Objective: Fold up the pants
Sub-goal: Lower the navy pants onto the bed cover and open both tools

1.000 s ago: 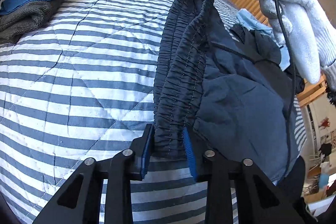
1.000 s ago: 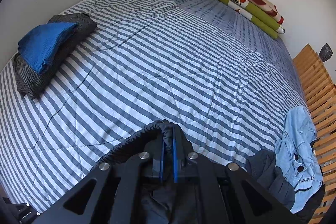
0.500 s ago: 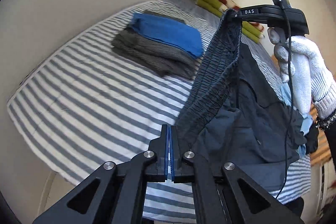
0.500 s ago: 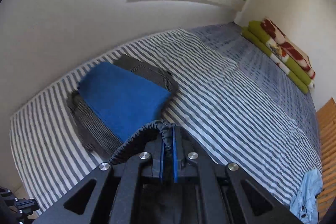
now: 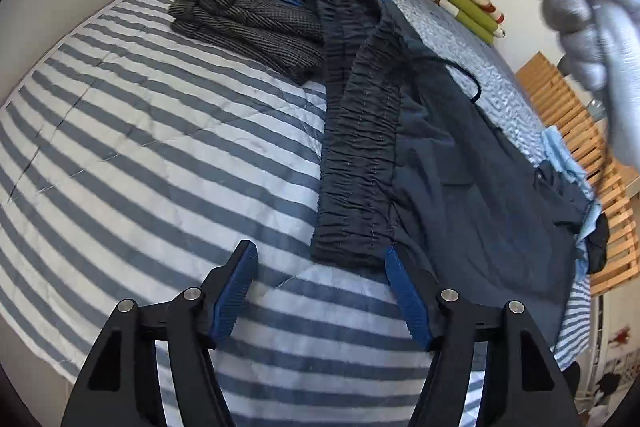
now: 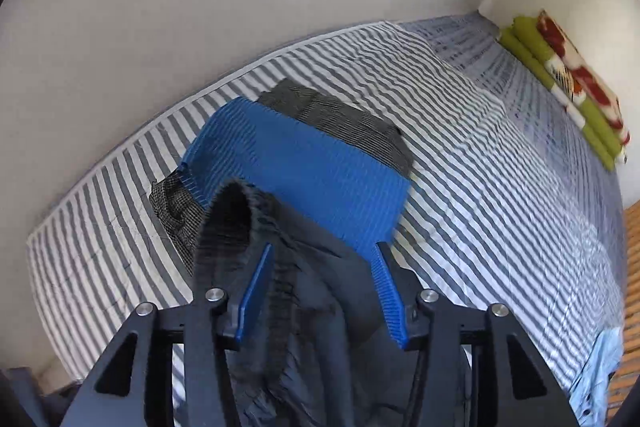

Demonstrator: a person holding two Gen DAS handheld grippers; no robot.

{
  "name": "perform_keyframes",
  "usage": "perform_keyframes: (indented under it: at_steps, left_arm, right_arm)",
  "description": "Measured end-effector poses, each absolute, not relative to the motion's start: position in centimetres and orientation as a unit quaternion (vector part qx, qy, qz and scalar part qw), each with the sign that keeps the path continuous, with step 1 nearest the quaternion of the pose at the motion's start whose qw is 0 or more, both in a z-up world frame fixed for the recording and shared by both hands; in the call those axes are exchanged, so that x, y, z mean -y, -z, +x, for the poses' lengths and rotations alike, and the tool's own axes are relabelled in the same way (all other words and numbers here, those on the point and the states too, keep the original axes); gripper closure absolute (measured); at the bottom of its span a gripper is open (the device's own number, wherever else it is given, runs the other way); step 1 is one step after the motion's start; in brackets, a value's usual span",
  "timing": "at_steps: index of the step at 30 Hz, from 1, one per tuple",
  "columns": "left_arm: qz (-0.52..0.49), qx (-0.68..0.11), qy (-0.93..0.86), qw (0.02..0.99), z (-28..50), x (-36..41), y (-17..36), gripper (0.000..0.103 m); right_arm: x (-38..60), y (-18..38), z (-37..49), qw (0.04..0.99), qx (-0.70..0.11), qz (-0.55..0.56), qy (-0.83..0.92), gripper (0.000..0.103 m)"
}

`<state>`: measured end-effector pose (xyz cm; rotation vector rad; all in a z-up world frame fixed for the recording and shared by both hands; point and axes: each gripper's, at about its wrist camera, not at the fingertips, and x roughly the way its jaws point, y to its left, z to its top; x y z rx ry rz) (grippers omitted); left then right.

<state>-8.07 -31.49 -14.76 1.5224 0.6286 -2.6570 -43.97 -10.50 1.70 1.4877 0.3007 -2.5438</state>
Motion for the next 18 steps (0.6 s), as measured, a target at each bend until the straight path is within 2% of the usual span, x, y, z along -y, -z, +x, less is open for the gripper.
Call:
perform_keyframes:
  at_steps: [1, 2, 3, 4, 6, 8, 12, 15, 18]
  left_arm:
    - [0.490, -0.189, 0.851, 0.016, -8.7, 30.6, 15.2, 0.035]
    - [0.482, -0.183, 0.856, 0.025, -9.0, 29.9, 15.1, 0.045]
    - [0.482, -0.184, 0.856, 0.018, -9.4, 29.2, 15.0, 0.070]
    - [0.491, -0.188, 0.850, 0.014, -9.9, 28.7, 15.0, 0.070]
    - [0.482, -0.202, 0.852, 0.012, -9.5, 28.2, 13.7, 0.085]
    - [0.465, -0.203, 0.862, 0.009, -8.1, 28.2, 11.7, 0.088]
    - [0.445, -0.156, 0.880, 0.053, -3.8, 29.9, 7.7, 0.094]
    - [0.465, -0.115, 0.867, 0.135, -1.8, 32.1, 7.2, 0.098]
    - [0.499, -0.130, 0.843, 0.157, -0.6, 33.7, 7.5, 0.099]
  right_arm:
    - [9.2, -2.7, -43.2, 0.093, -0.090, 0.493, 0.861, 0.054]
    - [7.8, -3.6, -42.3, 0.089, -0.086, 0.483, 0.867, 0.053]
    - [6.0, -4.4, -41.1, 0.080, -0.080, 0.470, 0.875, 0.051]
    - [4.3, -4.9, -40.0, 0.075, -0.069, 0.464, 0.880, 0.048]
    - [0.6, -5.3, -37.4, 0.064, -0.048, 0.463, 0.883, 0.047]
    - [-3.1, -5.3, -34.7, 0.044, -0.029, 0.460, 0.887, 0.047]
    - [-11.4, -4.0, -28.3, 0.001, 0.010, 0.462, 0.887, 0.047]
    - [-17.5, -3.1, -22.7, -0.049, 0.040, 0.459, 0.886, 0.047]
    - [-23.1, -0.5, -17.4, -0.093, 0.087, 0.477, 0.870, 0.047]
